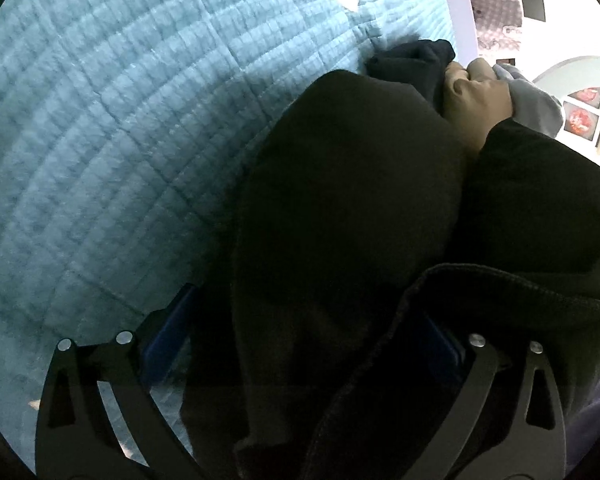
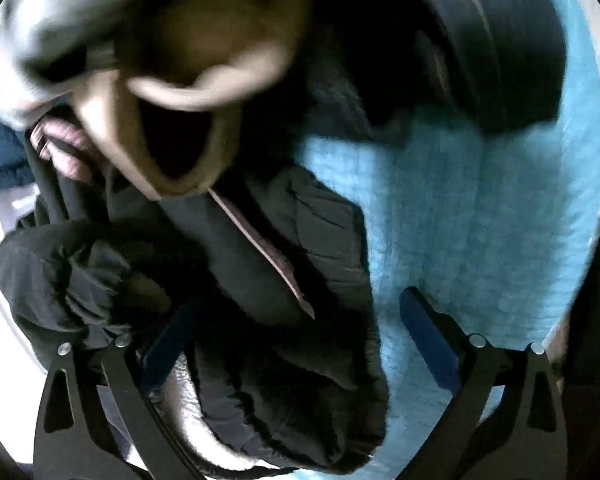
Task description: Fold large clothes
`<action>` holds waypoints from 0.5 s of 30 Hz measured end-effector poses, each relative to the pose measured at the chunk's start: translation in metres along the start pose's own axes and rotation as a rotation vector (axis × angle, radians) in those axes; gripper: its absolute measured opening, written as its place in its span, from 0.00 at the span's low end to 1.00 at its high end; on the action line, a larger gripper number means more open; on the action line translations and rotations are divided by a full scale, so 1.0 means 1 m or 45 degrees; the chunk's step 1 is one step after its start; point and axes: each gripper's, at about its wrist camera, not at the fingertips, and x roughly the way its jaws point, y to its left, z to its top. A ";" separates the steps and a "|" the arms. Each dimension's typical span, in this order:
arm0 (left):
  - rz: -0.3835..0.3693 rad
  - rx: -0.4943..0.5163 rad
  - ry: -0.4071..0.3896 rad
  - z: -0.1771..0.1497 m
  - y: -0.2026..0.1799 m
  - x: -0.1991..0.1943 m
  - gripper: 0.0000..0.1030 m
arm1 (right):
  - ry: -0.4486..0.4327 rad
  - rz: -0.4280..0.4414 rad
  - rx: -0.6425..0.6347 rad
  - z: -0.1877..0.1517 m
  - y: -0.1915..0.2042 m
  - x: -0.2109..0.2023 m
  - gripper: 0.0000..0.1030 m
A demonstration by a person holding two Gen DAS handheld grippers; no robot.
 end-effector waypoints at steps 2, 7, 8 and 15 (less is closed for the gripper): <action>-0.038 -0.014 0.020 0.002 0.005 0.003 0.97 | 0.048 0.119 0.061 0.013 -0.017 0.016 0.94; -0.108 -0.001 0.073 0.007 0.009 0.009 0.97 | 0.101 0.289 0.104 0.024 -0.029 0.046 0.94; -0.117 0.005 0.078 0.007 0.008 0.010 0.97 | 0.091 0.290 0.109 0.029 -0.032 0.053 0.94; -0.131 0.073 0.051 0.000 -0.006 0.011 0.96 | 0.050 0.388 0.207 0.042 -0.047 0.068 0.76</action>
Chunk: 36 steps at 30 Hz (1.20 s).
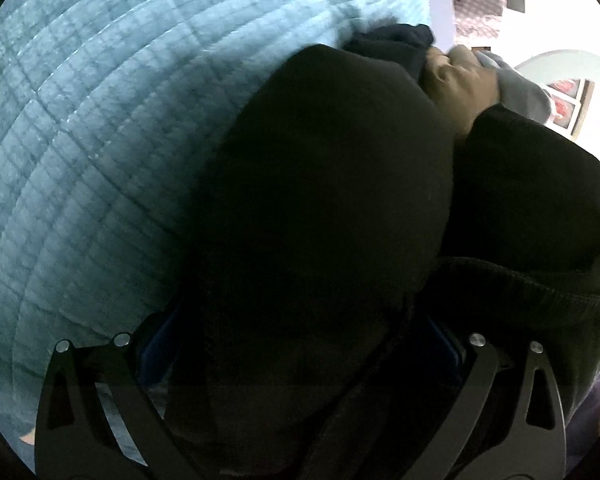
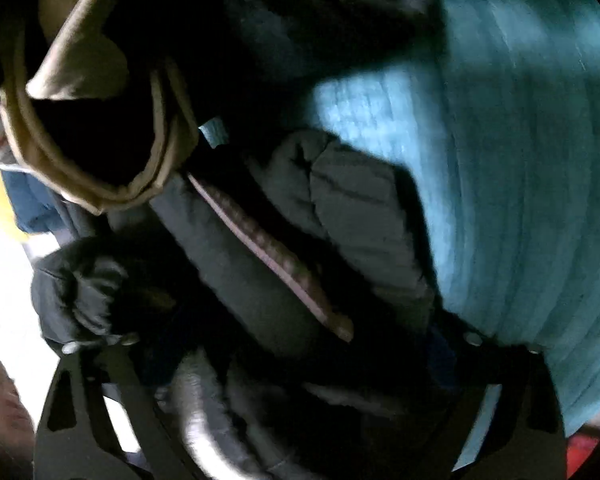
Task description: Fold large clothes
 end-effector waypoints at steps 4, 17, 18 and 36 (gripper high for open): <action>-0.015 0.087 -0.001 -0.013 -0.021 -0.002 0.95 | 0.033 0.065 0.072 0.002 -0.004 -0.001 0.59; -0.068 0.033 -0.088 -0.068 -0.041 -0.045 0.95 | 0.117 0.004 0.116 -0.001 0.029 0.008 0.57; -0.072 0.021 -0.100 -0.075 -0.045 -0.049 0.95 | 0.133 -0.006 0.109 0.001 0.036 0.008 0.57; -0.046 0.384 -0.228 -0.006 -0.327 -0.109 0.95 | 0.041 0.198 -0.187 -0.010 0.263 -0.083 0.57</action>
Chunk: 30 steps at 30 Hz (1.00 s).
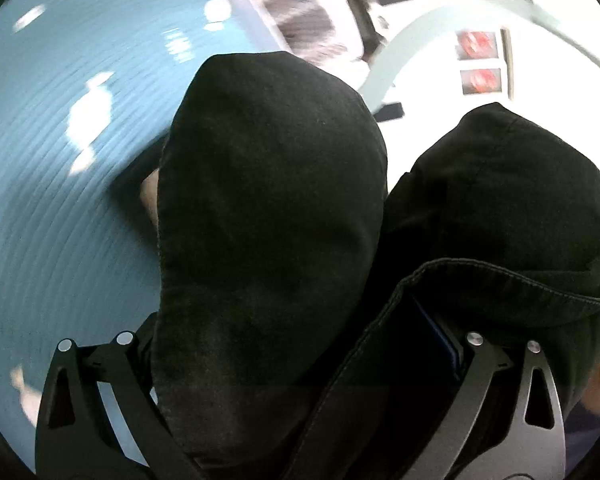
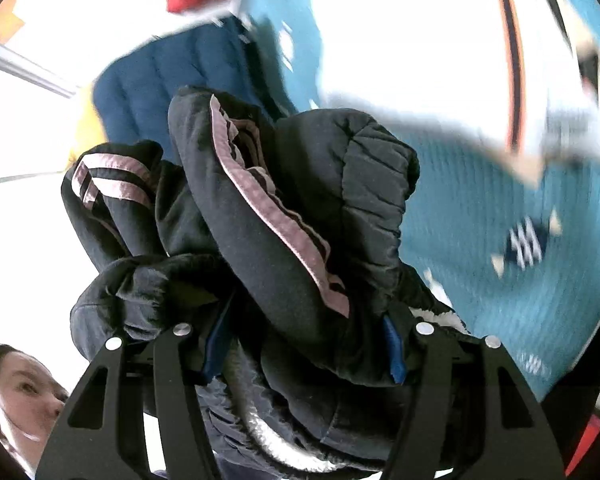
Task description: Fold large clothes
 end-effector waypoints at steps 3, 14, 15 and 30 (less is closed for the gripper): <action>-0.013 0.097 0.089 0.061 -0.029 0.040 0.95 | -0.111 0.045 -0.020 0.035 0.013 -0.031 0.57; 0.238 0.017 0.311 0.183 0.027 0.177 0.94 | -0.289 0.108 0.282 0.110 -0.077 -0.048 0.57; 0.267 0.005 0.317 0.185 0.035 0.186 0.94 | -0.297 0.082 0.285 0.121 -0.089 -0.045 0.57; 0.438 -0.028 0.013 0.165 0.072 0.130 0.94 | -0.276 -0.276 0.125 0.140 -0.049 -0.081 0.83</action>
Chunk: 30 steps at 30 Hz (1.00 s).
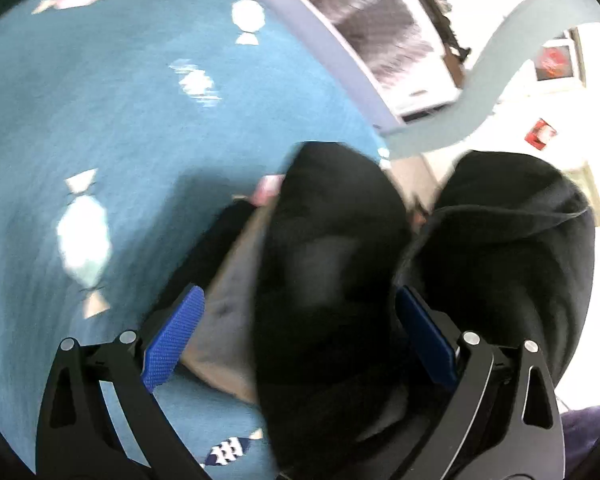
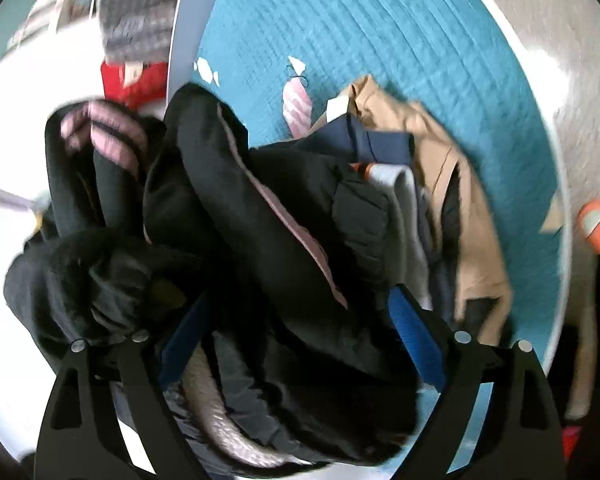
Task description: Fold large clothes
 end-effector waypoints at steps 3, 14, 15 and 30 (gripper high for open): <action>0.000 -0.017 -0.087 -0.021 0.011 -0.017 0.93 | -0.020 -0.116 -0.090 0.003 0.008 -0.005 0.83; 0.130 -0.063 -0.435 -0.105 0.036 -0.068 0.94 | -0.225 -0.534 -0.451 -0.040 0.053 -0.040 0.88; 0.144 -0.077 -0.463 -0.113 0.038 -0.071 0.94 | -0.240 -0.594 -0.499 -0.045 0.059 -0.041 0.88; 0.374 -0.212 -0.720 -0.267 0.031 -0.090 0.94 | -0.353 -1.087 -1.176 -0.139 0.107 -0.050 0.88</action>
